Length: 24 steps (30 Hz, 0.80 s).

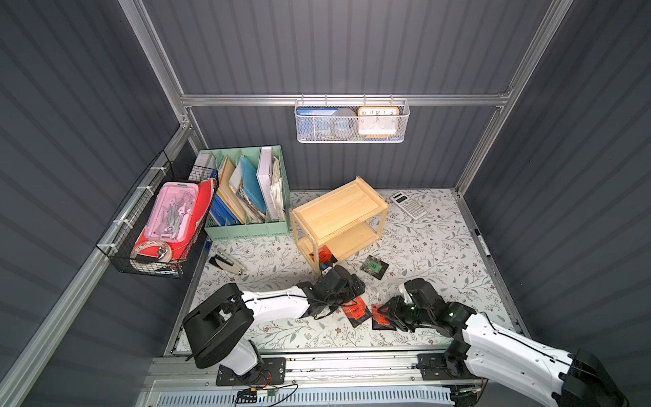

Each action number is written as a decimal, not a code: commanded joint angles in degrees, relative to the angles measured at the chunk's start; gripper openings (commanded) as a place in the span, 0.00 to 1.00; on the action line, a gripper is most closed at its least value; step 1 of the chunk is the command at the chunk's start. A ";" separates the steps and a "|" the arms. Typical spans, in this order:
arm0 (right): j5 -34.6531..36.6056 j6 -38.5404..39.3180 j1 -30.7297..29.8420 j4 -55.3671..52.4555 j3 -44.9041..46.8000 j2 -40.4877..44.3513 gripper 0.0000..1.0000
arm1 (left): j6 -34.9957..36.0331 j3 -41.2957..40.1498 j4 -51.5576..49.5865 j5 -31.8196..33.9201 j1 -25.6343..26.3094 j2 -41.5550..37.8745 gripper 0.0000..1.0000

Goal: Place the tea bags on the shelf by color
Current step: Pick up the tea bag from the center of the board.

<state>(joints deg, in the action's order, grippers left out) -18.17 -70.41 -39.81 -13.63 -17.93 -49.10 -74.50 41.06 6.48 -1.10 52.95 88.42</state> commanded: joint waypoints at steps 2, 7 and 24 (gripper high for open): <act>0.28 -1.66 -0.33 -1.06 0.74 0.39 0.44 | 1.29 1.12 1.20 -1.69 0.21 1.61 1.00; 0.19 -1.77 -0.50 -1.02 0.53 0.24 0.44 | 1.02 1.16 1.40 -2.41 0.39 2.80 1.00; -0.29 -2.54 -1.51 4.34 -0.28 -6.01 0.44 | -2.57 -0.88 -2.68 -1.50 3.20 0.10 1.00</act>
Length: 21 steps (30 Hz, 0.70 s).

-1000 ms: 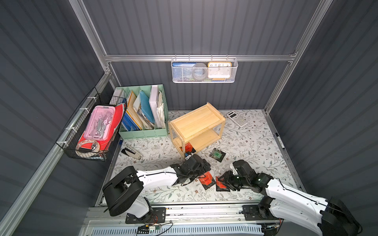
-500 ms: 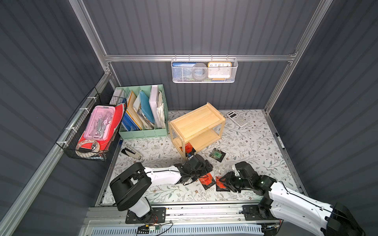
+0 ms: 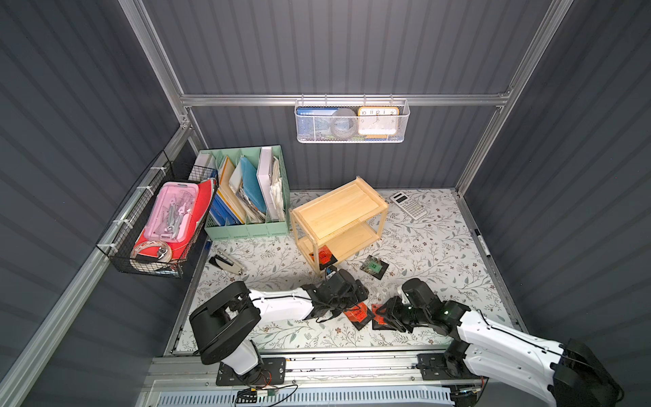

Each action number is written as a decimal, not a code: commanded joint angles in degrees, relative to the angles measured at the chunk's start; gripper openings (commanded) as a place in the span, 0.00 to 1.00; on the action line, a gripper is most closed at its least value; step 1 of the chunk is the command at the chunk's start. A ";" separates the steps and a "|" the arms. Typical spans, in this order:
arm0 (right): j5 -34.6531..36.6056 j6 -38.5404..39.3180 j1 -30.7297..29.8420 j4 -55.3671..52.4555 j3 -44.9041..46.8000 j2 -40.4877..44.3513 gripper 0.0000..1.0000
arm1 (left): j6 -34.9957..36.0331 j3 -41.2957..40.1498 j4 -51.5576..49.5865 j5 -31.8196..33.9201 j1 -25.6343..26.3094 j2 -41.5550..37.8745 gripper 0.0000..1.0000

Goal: Place the tea bags on the shelf by color
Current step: Pick up the tea bag from the center of the board.

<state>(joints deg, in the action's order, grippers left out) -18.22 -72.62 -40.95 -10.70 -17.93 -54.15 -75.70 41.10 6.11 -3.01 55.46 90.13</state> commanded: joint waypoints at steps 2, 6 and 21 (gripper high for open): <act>-0.28 -0.36 -0.62 2.05 -0.47 -1.80 0.44 | -1.89 -1.22 -2.55 0.63 1.29 -1.94 1.00; -0.16 -0.77 -1.14 3.34 -0.44 -3.43 0.44 | -2.68 -1.51 -3.27 0.94 2.09 -2.49 1.00; 0.22 -2.45 -2.67 6.86 -0.10 -6.70 0.43 | -1.74 -2.06 -2.51 4.03 2.63 -6.61 1.00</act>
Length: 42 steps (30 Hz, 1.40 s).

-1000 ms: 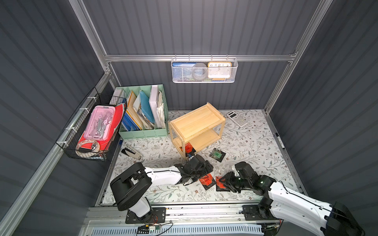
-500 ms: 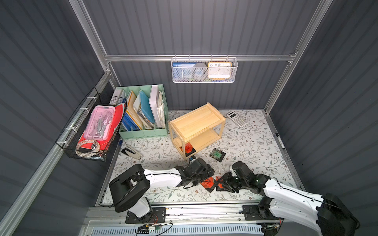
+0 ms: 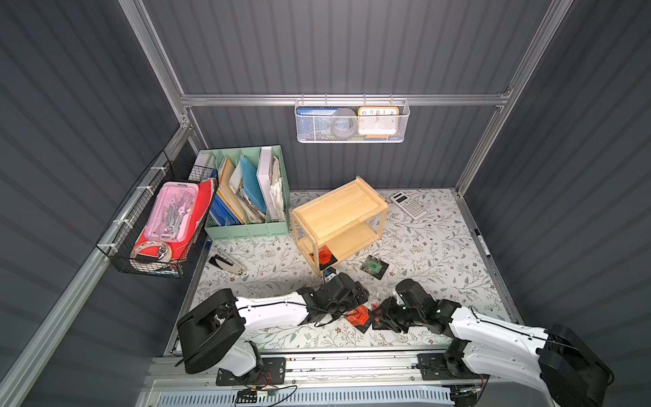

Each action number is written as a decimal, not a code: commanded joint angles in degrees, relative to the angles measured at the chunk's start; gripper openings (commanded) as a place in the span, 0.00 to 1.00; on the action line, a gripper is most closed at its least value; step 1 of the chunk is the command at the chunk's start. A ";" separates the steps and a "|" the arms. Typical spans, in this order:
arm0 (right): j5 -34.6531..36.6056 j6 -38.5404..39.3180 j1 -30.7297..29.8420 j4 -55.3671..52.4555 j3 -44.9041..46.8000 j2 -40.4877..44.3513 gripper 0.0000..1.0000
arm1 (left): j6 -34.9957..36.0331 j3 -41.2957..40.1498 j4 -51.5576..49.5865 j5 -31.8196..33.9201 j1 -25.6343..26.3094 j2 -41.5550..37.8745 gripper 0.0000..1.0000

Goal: Place the tea bags on the shelf by color
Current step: Pick up the tea bag from the center of the board.

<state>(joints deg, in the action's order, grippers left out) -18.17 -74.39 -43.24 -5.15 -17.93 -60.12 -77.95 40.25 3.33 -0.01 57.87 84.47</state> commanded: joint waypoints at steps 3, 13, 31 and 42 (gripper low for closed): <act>0.13 -0.98 -0.61 2.03 -0.18 -1.64 0.43 | 0.85 -1.07 1.31 0.13 0.21 -0.14 1.00; 0.18 -2.06 -0.97 3.11 -0.15 -2.90 0.43 | 1.22 -0.52 2.91 -2.37 0.37 3.07 1.00; 0.72 -3.26 -1.41 3.92 0.26 -4.47 0.43 | 0.28 -0.09 2.06 -3.71 0.84 5.85 1.00; 2.00 -5.15 -1.69 7.08 2.61 -5.02 0.42 | -0.44 0.27 0.18 -3.66 0.86 6.50 1.00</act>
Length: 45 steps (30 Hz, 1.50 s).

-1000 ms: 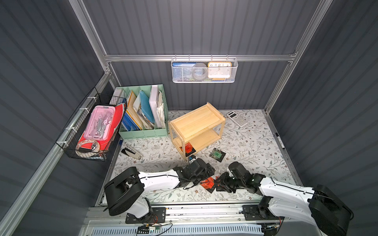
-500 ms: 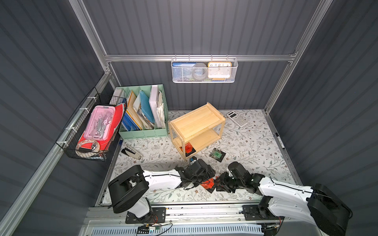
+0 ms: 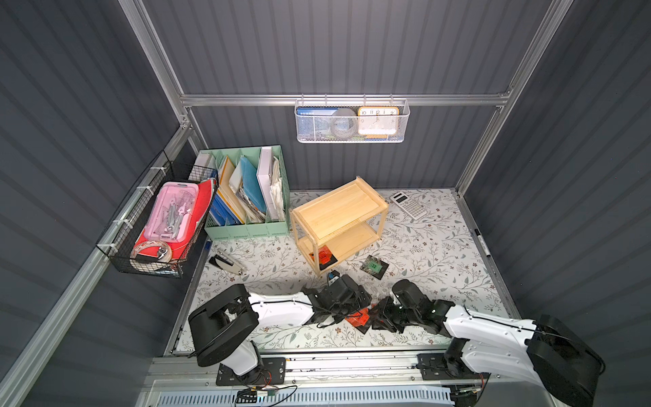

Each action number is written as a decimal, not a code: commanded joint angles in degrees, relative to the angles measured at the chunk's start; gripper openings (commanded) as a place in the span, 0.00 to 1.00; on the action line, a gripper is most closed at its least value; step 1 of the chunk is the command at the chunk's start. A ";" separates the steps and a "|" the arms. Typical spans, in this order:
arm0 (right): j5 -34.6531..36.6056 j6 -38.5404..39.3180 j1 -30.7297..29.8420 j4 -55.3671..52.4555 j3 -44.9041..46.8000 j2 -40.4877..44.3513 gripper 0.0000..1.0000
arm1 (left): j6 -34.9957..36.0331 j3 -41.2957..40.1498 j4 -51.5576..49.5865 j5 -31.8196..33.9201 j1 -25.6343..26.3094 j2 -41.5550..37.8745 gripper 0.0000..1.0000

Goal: Place the tea bags on the shelf by color
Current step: Pick up the tea bag from the center of the board.

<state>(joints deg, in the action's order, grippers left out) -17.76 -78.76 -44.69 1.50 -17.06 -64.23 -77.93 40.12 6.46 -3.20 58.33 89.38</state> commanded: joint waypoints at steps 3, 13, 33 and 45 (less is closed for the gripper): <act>1.84 -1.13 -0.23 2.89 2.67 -1.32 0.39 | -0.55 0.49 -2.94 -0.58 0.44 1.89 1.00; 2.77 -0.88 -0.23 7.38 4.22 -1.92 0.25 | -0.61 0.75 -3.05 -0.64 0.45 2.38 1.00; 6.60 1.68 -0.24 6.04 6.47 5.22 0.15 | -1.06 0.66 -3.03 0.61 0.46 1.57 1.00; 1.94 3.18 -0.29 10.52 4.42 -1.86 0.18 | -1.11 0.43 -2.86 0.65 0.47 1.50 1.00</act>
<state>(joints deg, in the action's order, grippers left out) -14.20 -76.77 -44.73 12.60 -12.03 -65.10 -78.61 40.62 6.50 -3.16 58.57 89.86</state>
